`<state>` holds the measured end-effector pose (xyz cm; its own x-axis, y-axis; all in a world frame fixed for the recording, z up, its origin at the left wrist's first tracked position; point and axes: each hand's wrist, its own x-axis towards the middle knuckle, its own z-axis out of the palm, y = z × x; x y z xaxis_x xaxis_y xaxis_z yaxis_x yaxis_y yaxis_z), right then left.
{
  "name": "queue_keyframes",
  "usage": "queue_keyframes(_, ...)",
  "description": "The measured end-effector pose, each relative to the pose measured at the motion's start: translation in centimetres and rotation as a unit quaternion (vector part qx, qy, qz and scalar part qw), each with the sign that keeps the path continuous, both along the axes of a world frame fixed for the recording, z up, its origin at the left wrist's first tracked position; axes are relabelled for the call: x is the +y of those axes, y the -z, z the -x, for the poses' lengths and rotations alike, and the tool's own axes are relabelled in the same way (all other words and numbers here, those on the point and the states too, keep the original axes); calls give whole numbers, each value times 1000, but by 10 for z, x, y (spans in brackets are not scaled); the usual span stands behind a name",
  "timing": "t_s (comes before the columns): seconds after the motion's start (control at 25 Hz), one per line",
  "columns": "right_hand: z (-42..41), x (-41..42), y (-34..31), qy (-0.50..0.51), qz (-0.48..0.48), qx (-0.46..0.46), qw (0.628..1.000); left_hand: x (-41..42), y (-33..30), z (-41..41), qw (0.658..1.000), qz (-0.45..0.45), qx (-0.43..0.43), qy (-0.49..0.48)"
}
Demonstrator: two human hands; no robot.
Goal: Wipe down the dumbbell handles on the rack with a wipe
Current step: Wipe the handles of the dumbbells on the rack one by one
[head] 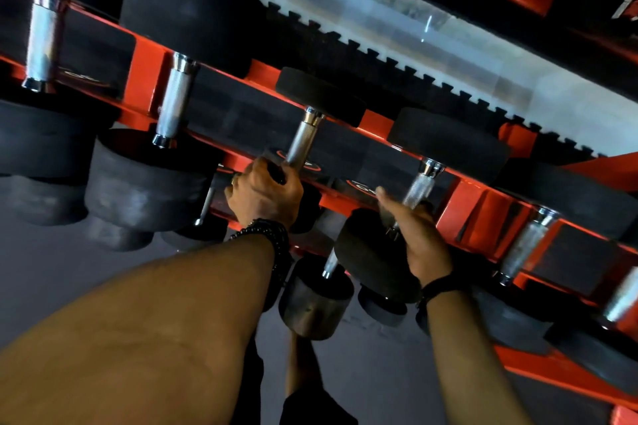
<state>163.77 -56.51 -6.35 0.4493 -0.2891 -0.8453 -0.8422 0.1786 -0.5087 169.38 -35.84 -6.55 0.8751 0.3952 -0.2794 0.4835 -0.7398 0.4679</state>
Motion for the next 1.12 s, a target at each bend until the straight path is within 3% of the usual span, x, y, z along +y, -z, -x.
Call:
queue_keyframes(0.12,-2,10,3,38,33,0,999,-2,-3,1,1000,6,-10,-7)
queue_keyframes(0.28,-8,-20,-1,70,-100,-21,992,-1,-3,1,1000,-1,-7,-6)
queue_keyframes(0.36,1,-13,1,36,-55,-32,997,-3,-3,1,1000,-1,-16,-1)
queue_keyframes(0.48,4,3,5,66,27,-61,996,-2,0,0,1000,-7,-16,-8)
queue_keyframes(0.64,-9,-16,13,80,-117,-33,989,-3,0,1,1000,-9,-10,-4)
queue_keyframes(0.72,-11,-16,18,38,-67,-51,996,-3,0,-1,1000,-14,-5,-5)
queue_keyframes(0.8,-6,-14,18,-21,50,-40,998,-4,0,0,1000,-20,-1,-6)
queue_keyframes(0.96,13,-27,2,-175,175,-28,968,-4,-1,1,1000,-11,-6,-15)
queue_keyframes(1.12,37,-28,-18,-159,327,-111,925,-4,-3,-1,1000,-11,1,-11)
